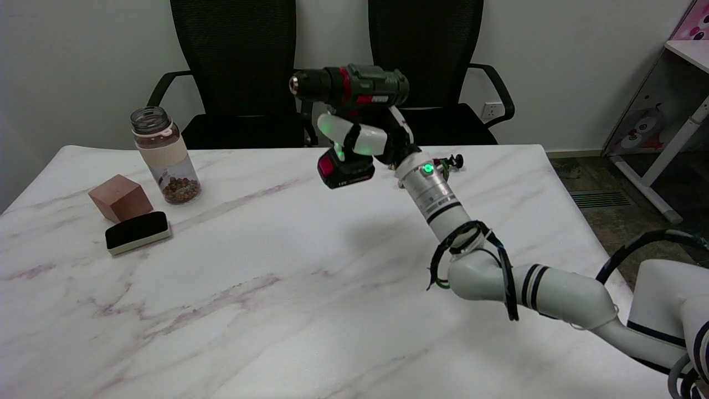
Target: Pick up the power screwdriver.
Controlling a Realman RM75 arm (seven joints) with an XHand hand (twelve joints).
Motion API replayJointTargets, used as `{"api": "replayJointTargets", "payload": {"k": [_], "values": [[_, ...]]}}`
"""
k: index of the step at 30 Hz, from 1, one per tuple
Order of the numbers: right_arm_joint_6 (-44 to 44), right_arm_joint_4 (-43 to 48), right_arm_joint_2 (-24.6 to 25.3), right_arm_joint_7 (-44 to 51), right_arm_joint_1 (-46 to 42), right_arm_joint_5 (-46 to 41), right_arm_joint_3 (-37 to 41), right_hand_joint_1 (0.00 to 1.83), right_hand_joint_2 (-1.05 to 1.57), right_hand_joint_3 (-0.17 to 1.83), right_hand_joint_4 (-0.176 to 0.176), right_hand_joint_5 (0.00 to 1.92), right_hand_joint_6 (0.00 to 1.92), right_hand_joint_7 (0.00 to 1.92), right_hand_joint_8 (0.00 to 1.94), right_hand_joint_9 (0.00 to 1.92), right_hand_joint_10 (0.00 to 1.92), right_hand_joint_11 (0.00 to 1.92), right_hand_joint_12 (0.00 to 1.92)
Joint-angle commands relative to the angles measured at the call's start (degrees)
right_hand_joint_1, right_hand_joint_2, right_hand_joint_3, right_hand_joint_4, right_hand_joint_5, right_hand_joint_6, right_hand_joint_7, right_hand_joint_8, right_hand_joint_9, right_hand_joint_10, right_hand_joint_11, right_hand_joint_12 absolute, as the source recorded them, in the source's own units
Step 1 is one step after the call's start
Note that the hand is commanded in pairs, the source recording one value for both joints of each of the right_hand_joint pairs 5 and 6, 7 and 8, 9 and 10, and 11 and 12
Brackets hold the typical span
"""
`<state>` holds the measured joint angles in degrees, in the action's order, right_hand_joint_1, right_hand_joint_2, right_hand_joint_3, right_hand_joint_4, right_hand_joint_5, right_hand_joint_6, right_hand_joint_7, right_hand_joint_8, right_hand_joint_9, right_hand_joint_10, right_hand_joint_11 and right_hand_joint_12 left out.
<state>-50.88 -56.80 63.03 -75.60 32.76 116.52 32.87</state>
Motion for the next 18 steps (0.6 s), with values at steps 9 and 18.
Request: {"api": "replayJointTargets", "payload": {"k": [9,18], "values": [[3.5,-2.1,-1.0,4.1,9.8,-0.4,0.4,0.82,1.54,0.89,0.176,1.92,1.92,1.92,1.92,1.92,1.92,1.92,1.92],[3.5,-2.1,-1.0,4.8,9.8,-0.5,0.6,0.82,1.53,0.9,0.176,1.92,1.92,1.92,1.92,1.92,1.92,1.92,1.92]]}}
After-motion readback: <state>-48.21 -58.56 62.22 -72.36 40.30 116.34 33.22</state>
